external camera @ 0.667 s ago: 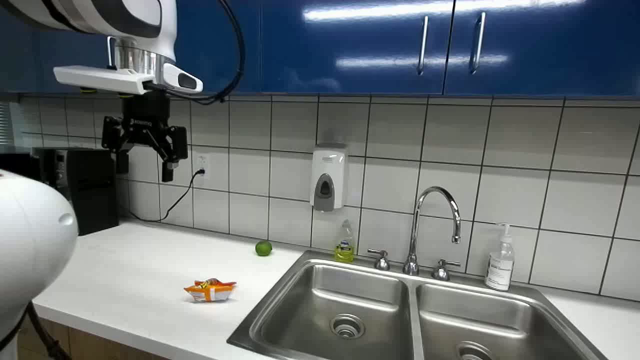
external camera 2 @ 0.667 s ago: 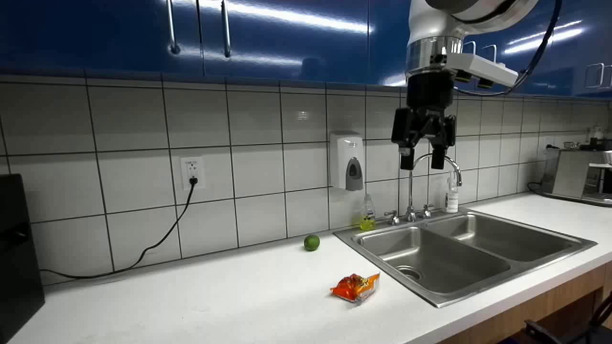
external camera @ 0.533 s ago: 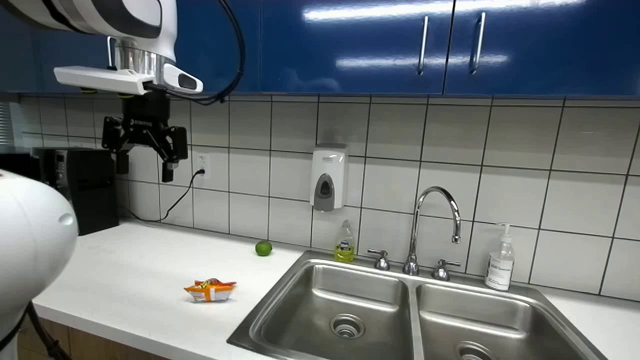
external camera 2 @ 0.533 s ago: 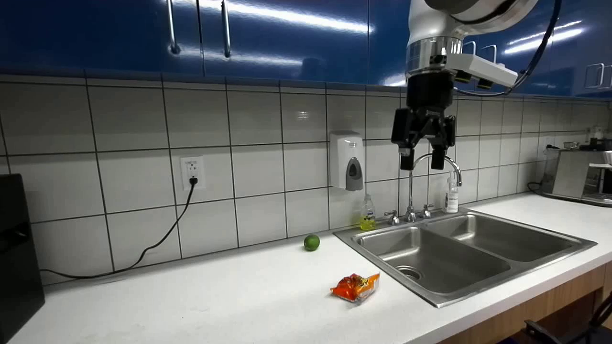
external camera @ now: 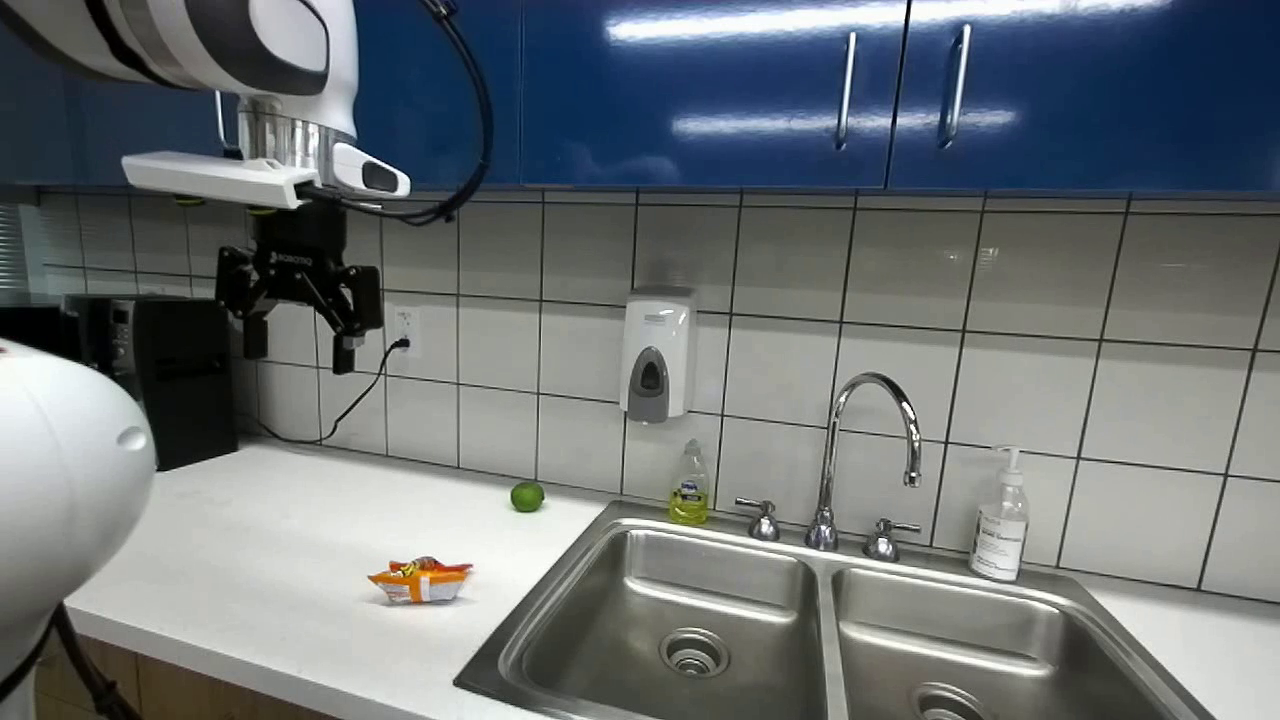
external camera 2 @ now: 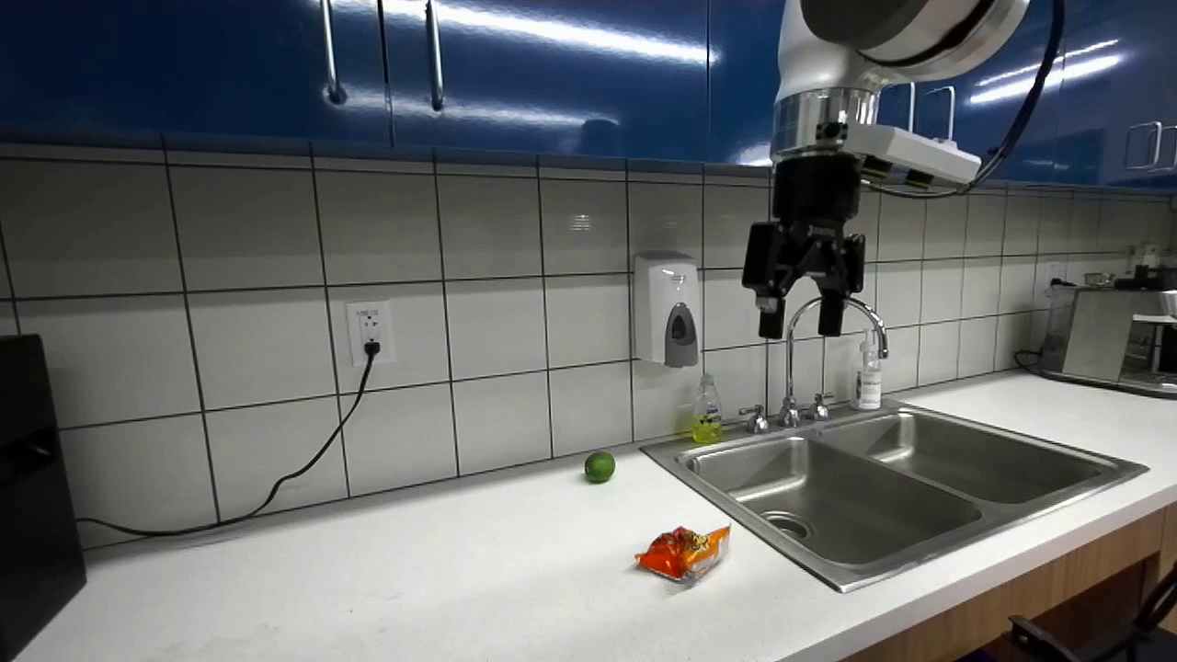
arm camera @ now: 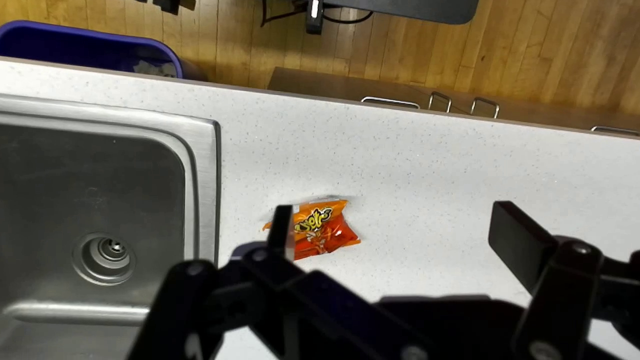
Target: Move the bag of cheetos to the left sink
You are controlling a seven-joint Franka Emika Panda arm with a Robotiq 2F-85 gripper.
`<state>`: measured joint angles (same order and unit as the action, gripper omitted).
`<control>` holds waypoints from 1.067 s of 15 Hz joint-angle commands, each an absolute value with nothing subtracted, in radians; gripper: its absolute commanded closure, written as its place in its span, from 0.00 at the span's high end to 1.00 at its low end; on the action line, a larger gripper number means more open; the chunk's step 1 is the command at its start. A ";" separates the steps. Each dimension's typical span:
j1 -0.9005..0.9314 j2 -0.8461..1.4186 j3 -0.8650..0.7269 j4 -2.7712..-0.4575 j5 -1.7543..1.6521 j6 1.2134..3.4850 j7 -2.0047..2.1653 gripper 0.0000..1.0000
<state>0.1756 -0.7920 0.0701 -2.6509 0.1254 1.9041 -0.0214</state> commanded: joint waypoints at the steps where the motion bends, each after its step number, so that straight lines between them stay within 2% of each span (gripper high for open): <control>1: 0.163 -0.713 0.106 -2.701 0.125 2.057 -0.010 1.00; 7: 0.171 -0.529 0.142 -2.760 0.094 2.297 0.003 1.00; 16: 0.146 -0.217 0.167 -2.663 -0.037 2.521 0.018 1.00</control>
<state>0.1744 -0.3240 0.1478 -2.7322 0.0251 2.4908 -0.0141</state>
